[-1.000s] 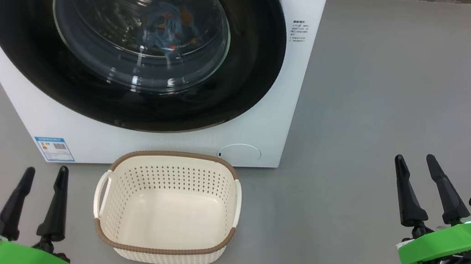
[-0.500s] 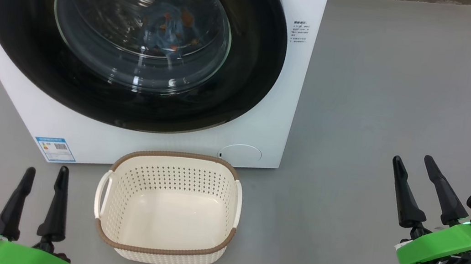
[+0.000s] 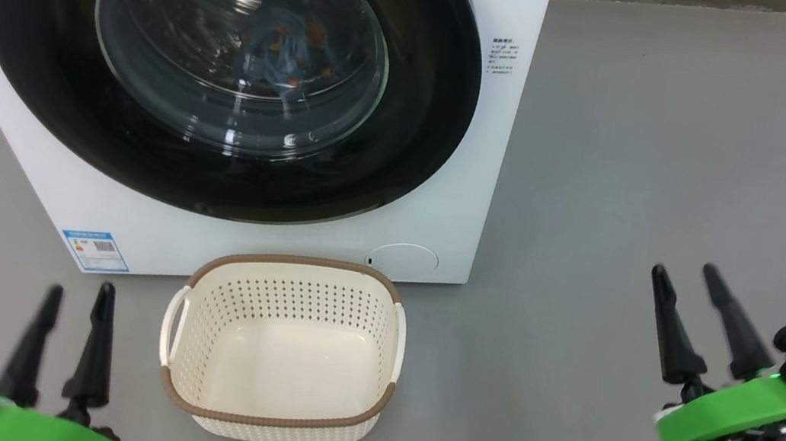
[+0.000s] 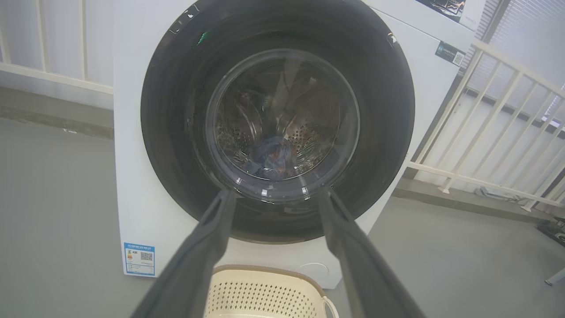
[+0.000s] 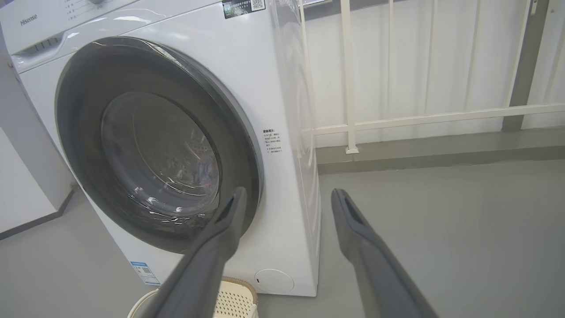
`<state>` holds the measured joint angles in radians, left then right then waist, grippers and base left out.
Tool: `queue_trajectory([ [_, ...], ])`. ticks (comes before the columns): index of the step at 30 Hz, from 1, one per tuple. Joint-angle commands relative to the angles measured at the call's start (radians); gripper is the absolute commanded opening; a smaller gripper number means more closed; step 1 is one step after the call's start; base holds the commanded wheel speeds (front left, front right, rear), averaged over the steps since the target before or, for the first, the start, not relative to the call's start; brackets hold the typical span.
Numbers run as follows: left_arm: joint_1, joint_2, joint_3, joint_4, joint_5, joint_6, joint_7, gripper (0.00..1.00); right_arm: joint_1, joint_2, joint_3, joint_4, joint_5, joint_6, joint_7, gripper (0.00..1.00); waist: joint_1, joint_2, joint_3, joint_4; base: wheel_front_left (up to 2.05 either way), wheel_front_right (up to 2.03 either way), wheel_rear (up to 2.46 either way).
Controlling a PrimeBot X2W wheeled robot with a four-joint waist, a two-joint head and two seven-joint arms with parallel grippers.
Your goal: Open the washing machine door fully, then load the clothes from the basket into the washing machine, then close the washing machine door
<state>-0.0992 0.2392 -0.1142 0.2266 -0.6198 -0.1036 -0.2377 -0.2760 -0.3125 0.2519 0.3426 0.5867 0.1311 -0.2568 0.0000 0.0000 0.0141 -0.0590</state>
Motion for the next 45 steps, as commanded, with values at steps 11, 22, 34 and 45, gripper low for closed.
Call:
queue_trajectory([
  [11, 0.022, -0.036, 0.007, 0.032, -0.061, -0.002, 0.024, 0.0, 0.043, 0.043, -0.012, 0.025, 0.067, 0.0, 0.022, 0.0, 0.0021, 0.0, -0.003, 0.004, 0.0, 0.0, 0.0],
  [22, 0.018, -0.049, 0.026, 0.032, -0.14, -0.004, 0.051, 0.0, 0.052, 0.061, -0.041, 0.015, 0.149, 0.0, 0.051, 0.0, 0.0001, 0.0, -0.002, 0.009, 0.0, 0.0, 0.0],
  [34, 0.015, -0.065, 0.048, 0.031, -0.235, -0.007, 0.085, 0.0, 0.065, 0.082, -0.076, 0.003, 0.247, 0.0, 0.086, 0.0, 0.0, 0.0, -0.003, 0.014, 0.0, 0.0, 0.0],
  [45, 0.012, -0.079, 0.069, 0.029, -0.321, -0.009, 0.115, 0.0, 0.077, 0.102, -0.109, -0.009, 0.337, 0.0, 0.118, 0.0, 0.0, 0.0, -0.004, 0.019, 0.0, 0.0, 0.0],
])
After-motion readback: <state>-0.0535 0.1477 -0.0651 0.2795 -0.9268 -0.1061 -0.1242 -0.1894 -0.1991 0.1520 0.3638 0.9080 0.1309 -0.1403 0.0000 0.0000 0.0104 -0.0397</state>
